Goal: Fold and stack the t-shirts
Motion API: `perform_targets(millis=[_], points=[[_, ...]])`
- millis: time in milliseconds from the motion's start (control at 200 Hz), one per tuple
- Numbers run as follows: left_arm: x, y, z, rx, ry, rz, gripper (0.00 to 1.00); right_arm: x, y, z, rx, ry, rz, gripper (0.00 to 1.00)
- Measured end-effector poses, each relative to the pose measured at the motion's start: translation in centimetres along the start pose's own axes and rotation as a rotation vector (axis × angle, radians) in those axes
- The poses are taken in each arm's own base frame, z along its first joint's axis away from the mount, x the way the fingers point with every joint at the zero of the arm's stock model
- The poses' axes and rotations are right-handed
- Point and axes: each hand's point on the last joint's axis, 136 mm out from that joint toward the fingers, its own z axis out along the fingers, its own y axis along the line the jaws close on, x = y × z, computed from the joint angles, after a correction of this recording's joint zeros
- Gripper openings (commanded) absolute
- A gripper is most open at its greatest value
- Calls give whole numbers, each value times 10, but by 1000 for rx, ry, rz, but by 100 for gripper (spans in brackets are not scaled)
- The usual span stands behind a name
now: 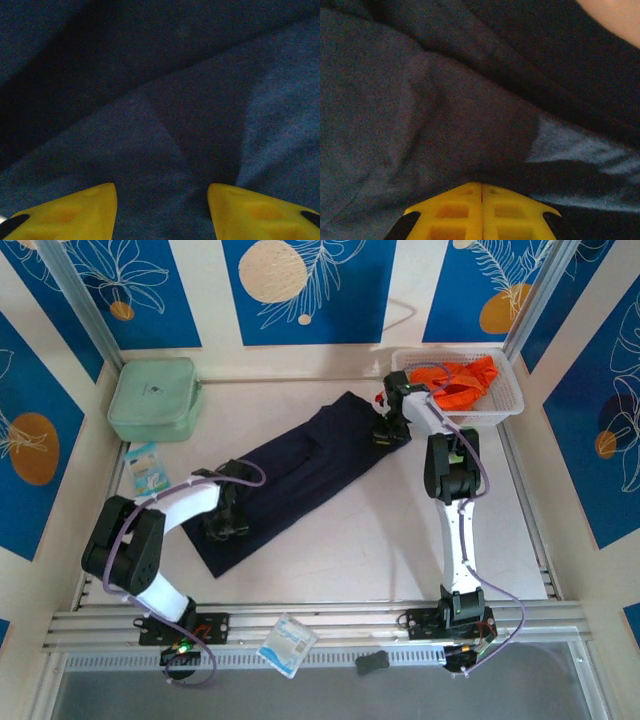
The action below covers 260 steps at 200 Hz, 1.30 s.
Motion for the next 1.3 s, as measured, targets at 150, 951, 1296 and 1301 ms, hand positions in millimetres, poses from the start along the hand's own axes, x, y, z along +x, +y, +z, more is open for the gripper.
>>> perform_targets(millis=[150, 951, 1296, 1301], points=[[16, -14, -9, 57, 23, 0, 66, -28, 14, 5, -29, -43, -37, 5], [-100, 62, -8, -74, -23, -187, 44, 102, 115, -88, -92, -91, 52, 0], [-90, 54, 8, -10, -80, -205, 44, 76, 113, -8, 27, -19, 156, 0], [-89, 53, 8, -9, -81, -205, 44, 76, 113, -8, 28, -18, 156, 0]])
